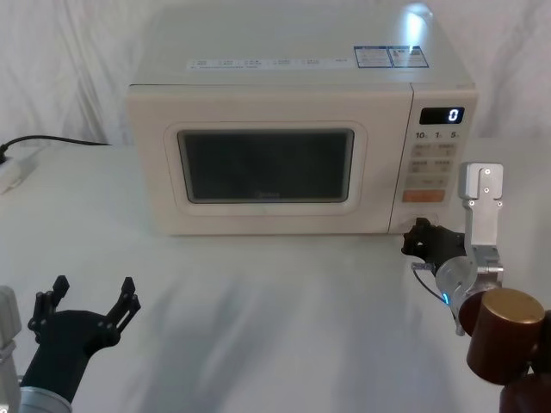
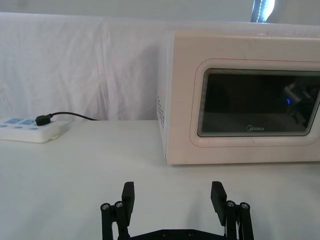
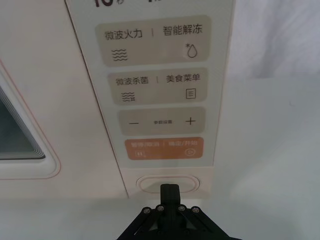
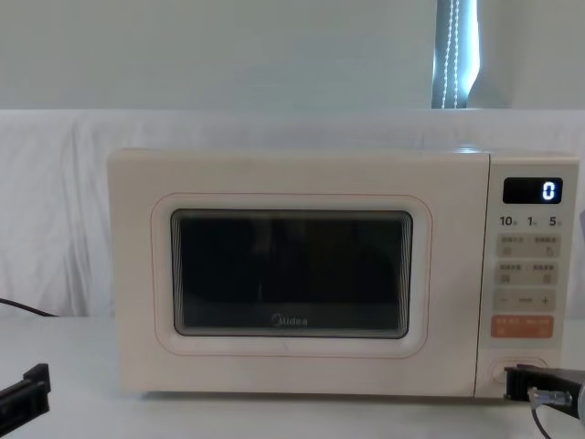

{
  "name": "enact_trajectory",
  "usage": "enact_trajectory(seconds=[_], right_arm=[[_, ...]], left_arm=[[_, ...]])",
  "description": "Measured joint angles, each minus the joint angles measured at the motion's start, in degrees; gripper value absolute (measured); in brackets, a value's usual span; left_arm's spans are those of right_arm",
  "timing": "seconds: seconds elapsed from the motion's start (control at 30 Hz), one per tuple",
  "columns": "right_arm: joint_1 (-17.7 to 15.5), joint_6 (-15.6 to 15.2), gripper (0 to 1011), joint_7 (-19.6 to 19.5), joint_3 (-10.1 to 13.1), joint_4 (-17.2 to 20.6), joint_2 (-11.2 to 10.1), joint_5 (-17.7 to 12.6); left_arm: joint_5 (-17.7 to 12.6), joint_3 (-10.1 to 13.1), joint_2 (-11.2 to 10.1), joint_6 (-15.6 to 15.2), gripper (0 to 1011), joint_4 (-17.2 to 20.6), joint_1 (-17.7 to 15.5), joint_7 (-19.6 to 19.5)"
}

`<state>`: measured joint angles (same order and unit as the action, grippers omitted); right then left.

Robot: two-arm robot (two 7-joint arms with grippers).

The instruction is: Press the button to open the microwave door with one hand; close the microwave door with the other hand.

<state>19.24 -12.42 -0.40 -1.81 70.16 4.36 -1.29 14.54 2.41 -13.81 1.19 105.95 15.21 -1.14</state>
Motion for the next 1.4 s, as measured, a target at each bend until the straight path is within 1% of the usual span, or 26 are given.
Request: enact_trajectory(seconds=[0.6, 1.4], right_arm=[[0.7, -0.2, 0, 0.0, 0.0, -0.1, -0.2, 1.3], [1.3, -0.3, 0, 0.0, 0.2, -1.4, 0.0, 2.5]], left_arm=[[0.0, 0.0, 0.0, 0.0, 1001, 0.0, 0.0, 0.0], [0.0, 0.0, 0.0, 0.0, 1001, 0.0, 0.0, 0.0]])
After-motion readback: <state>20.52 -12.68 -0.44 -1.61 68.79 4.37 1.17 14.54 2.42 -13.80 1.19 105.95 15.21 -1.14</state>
